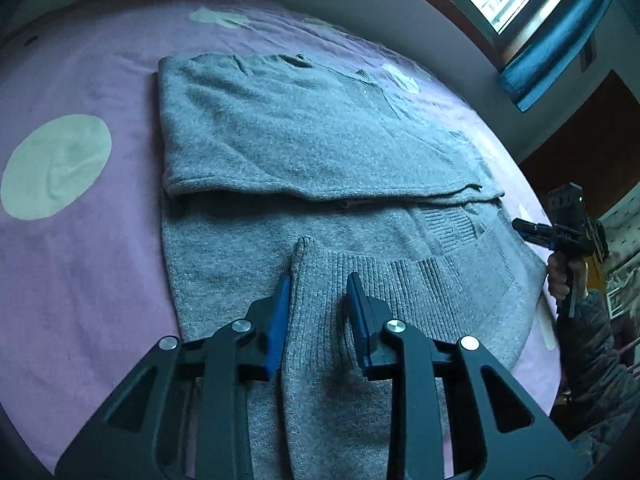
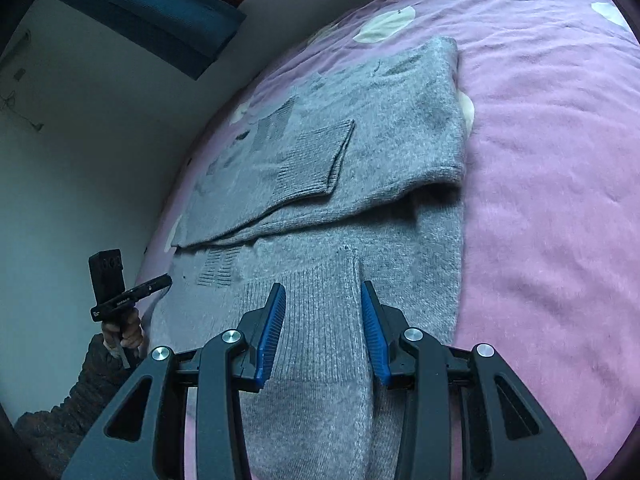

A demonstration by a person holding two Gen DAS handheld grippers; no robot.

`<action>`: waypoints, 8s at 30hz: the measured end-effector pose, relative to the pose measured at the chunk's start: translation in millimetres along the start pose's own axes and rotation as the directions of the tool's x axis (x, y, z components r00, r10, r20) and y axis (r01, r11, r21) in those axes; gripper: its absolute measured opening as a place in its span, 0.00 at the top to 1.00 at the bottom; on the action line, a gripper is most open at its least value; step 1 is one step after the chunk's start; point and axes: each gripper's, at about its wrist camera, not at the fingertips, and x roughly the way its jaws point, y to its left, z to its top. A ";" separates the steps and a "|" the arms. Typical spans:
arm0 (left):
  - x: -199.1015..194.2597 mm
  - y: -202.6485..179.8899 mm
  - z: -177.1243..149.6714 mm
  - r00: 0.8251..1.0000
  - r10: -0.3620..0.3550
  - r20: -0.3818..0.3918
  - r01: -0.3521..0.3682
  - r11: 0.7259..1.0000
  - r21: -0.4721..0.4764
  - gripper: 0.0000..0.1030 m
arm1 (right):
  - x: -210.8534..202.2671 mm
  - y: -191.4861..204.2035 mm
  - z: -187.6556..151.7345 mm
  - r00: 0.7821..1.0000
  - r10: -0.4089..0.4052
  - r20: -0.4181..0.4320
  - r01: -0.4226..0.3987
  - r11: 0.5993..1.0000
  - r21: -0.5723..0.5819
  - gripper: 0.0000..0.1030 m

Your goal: Fold small clothes

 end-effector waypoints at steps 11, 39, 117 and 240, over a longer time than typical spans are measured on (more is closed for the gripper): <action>-0.6 -3.8 -3.5 0.999 0.049 0.005 -0.049 0.999 0.001 0.95 | -2.1 13.1 -5.6 0.995 -0.102 0.020 0.103 0.992 -0.068 0.94; -25.8 6.6 159.6 0.902 0.297 0.313 -0.289 0.955 -0.073 0.96 | -0.9 48.8 163.7 0.931 -0.178 0.319 0.210 0.976 -0.066 0.96; 8.3 13.0 19.7 0.967 0.154 0.201 -0.130 0.983 -0.126 0.30 | -24.2 -4.9 -16.8 0.951 -0.116 0.288 0.084 0.989 0.123 0.32; 34.5 89.5 74.1 0.972 -0.066 0.226 0.141 0.931 -0.337 0.59 | 124.3 168.8 -46.8 0.989 0.070 0.130 -0.062 0.996 -0.067 0.16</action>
